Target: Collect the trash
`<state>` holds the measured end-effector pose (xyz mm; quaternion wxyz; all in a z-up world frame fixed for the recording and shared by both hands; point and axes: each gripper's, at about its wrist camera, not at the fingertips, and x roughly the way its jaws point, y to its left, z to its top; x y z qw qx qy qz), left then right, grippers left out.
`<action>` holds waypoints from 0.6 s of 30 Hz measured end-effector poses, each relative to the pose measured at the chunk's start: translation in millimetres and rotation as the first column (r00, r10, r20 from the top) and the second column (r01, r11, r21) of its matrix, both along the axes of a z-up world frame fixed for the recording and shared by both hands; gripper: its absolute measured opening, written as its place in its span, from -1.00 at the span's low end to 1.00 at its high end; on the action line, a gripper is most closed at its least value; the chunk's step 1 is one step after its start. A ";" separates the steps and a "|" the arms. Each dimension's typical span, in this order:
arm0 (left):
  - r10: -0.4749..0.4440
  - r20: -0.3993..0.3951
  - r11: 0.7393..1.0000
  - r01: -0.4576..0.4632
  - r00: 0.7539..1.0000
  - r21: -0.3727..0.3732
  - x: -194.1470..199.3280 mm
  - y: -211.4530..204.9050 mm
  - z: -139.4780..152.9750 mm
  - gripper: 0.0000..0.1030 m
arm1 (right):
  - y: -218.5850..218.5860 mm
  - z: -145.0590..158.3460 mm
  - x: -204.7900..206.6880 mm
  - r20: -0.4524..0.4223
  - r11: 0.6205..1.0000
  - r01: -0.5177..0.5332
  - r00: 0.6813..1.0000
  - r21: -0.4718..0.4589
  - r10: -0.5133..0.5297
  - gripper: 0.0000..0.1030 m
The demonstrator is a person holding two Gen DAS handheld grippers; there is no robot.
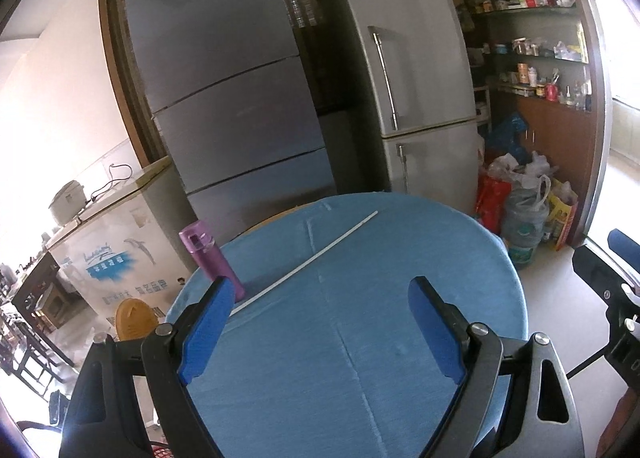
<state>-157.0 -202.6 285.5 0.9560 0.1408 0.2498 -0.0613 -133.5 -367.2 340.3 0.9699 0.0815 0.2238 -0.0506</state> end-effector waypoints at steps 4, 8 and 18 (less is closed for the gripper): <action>-0.012 0.002 1.000 0.012 1.000 -0.010 1.2 -0.9 0.5 0.72 | -0.5 2.6 -0.3 -0.005 1.000 0.011 1.000 -0.013 -0.011 0.38; -0.023 0.001 0.999 0.023 1.000 -0.025 2.0 1.0 0.7 0.72 | 2.8 5.3 -0.3 -0.006 1.000 0.014 1.000 -0.016 -0.014 0.38; -0.028 0.013 0.998 0.029 1.000 -0.056 -1.3 18.8 0.9 0.72 | 18.7 11.8 0.2 -0.014 0.999 0.015 1.000 -0.036 -0.016 0.44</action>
